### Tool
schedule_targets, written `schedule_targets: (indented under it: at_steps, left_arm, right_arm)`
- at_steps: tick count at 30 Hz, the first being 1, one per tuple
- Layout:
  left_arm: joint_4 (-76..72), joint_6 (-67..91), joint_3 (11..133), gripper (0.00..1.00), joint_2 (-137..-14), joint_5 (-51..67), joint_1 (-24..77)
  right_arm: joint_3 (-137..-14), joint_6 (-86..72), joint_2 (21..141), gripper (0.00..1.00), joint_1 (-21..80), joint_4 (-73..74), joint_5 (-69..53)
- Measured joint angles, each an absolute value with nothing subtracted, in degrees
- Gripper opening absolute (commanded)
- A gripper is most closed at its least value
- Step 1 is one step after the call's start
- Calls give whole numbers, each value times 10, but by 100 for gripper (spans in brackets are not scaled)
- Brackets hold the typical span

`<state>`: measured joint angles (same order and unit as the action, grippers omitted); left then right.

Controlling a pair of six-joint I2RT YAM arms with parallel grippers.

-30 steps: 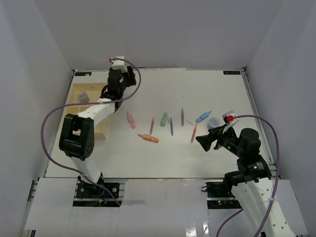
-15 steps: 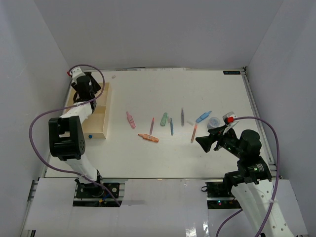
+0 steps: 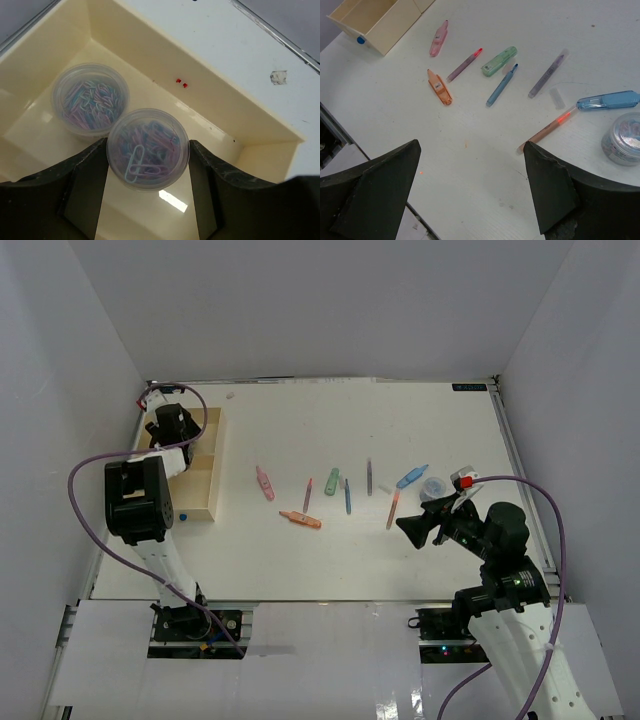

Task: Sort the stationery into containers
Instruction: Place the stationery in the storage box.

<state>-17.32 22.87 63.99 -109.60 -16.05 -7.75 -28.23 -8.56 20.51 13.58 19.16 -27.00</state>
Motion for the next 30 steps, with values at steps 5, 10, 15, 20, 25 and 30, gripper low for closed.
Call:
schedule_targets:
  at_steps: [5, 10, 15, 20, 25, 30]
  left_arm:
    - [-185, 218, 653, 68, -1114, -171, -82]
    - [-190, 208, 656, 80, -1124, -172, -85]
    - [-198, 204, 663, 89, -1124, -169, -85]
    - [-197, 203, 675, 96, -1122, -162, -86]
    - [-170, 203, 676, 98, -1101, -151, -86]
    - [-98, 211, 681, 98, -1040, -125, -83]
  right_arm:
    - [-282, -86, 207, 90, 136, 192, -270]
    - [-282, -86, 211, 90, 136, 192, -270]
    - [-282, -86, 211, 90, 136, 192, -270]
    - [-282, -86, 211, 90, 136, 191, -269]
    - [-283, -97, 220, 90, 136, 192, -244]
    - [-315, -127, 275, 90, 136, 209, -155]
